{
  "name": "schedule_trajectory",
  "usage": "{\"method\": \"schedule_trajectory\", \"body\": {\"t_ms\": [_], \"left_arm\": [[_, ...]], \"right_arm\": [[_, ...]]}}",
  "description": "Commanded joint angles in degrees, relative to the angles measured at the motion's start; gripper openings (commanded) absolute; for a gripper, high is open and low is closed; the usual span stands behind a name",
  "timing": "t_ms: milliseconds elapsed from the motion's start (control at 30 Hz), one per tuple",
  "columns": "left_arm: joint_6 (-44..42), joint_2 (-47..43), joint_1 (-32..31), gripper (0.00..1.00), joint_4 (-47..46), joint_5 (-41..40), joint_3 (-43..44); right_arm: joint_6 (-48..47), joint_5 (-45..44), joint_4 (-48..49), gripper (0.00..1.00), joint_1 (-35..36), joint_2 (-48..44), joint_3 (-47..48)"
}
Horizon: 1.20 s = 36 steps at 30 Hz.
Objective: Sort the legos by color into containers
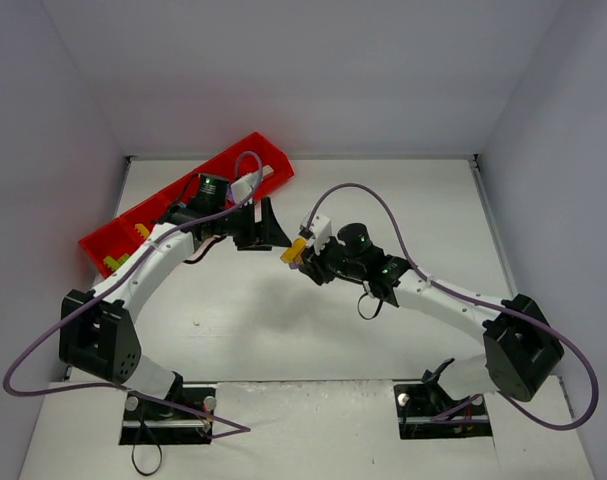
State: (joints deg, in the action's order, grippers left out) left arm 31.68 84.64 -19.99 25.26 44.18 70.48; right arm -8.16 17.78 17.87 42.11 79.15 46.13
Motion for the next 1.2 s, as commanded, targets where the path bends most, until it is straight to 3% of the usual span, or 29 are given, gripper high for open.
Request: {"method": "schedule_trajectory", "body": {"t_ms": [0, 400, 567, 667, 700, 833, 1167], "left_arm": [[1.5, 0.6, -1.8, 0.66, -4.8, 2.7, 3.6], [-0.8, 4.9, -4.4, 0.63, -1.5, -1.7, 5.5], [-0.9, 5.4, -4.4, 0.49, -2.0, -1.3, 6.5], [-0.9, 5.2, -4.4, 0.46, -2.1, -0.9, 6.6], [-0.8, 5.2, -4.4, 0.38, -2.5, -0.7, 6.5], [-0.7, 5.3, -4.4, 0.26, -2.8, -0.2, 6.3], [-1.3, 4.2, -4.3, 0.02, -2.9, 1.6, 5.8]], "right_arm": [[-2.7, 2.1, 4.5, 0.12, 0.6, -1.8, 0.7], [-3.4, 3.1, 4.5, 0.13, 0.5, -2.0, 1.1], [-3.5, 2.9, 4.4, 0.13, 0.5, -2.3, 0.5], [-3.5, 2.9, 4.4, 0.13, 0.5, -2.4, 0.2], [-3.5, 2.9, 4.4, 0.13, 0.4, -2.3, 0.2], [-3.4, 2.9, 4.5, 0.13, 0.5, -2.3, 0.1], [-3.2, 2.3, 5.1, 0.13, 0.4, -3.0, -1.4]]}}
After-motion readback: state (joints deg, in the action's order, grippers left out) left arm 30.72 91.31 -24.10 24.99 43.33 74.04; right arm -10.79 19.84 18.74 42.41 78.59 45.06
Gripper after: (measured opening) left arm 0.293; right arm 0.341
